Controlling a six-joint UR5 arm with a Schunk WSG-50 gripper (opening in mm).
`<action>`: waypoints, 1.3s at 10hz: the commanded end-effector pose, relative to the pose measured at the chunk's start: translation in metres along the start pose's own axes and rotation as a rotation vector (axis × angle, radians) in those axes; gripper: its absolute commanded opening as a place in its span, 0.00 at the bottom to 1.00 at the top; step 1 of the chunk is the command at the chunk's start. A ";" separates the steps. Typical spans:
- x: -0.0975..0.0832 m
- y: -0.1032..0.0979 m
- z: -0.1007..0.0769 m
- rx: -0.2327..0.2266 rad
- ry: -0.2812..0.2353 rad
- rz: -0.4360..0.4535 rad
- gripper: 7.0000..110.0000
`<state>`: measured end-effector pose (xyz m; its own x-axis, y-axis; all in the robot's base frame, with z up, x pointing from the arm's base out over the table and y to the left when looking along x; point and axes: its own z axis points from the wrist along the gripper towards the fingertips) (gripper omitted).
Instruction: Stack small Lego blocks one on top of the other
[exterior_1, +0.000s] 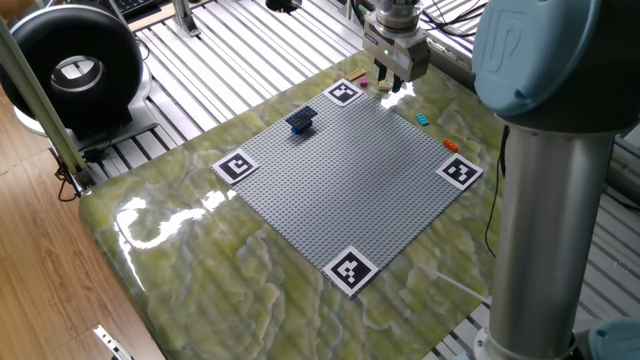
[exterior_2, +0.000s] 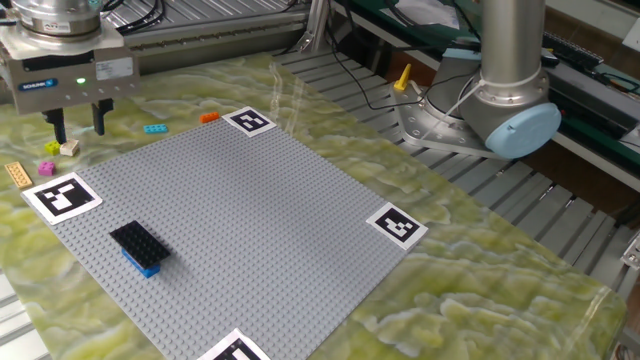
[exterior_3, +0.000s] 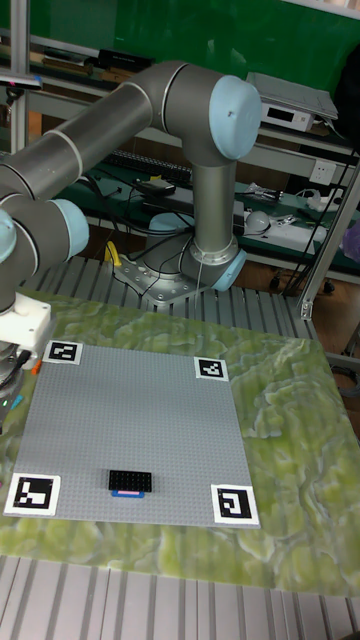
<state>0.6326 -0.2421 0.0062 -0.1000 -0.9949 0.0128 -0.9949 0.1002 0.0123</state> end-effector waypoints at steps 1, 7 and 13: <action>-0.001 0.013 -0.002 -0.047 -0.031 0.065 0.36; 0.001 0.010 0.003 -0.041 -0.032 0.062 0.36; -0.001 0.026 0.011 -0.115 -0.060 0.083 0.36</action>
<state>0.6132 -0.2395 -0.0036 -0.1644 -0.9859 -0.0298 -0.9817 0.1606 0.1024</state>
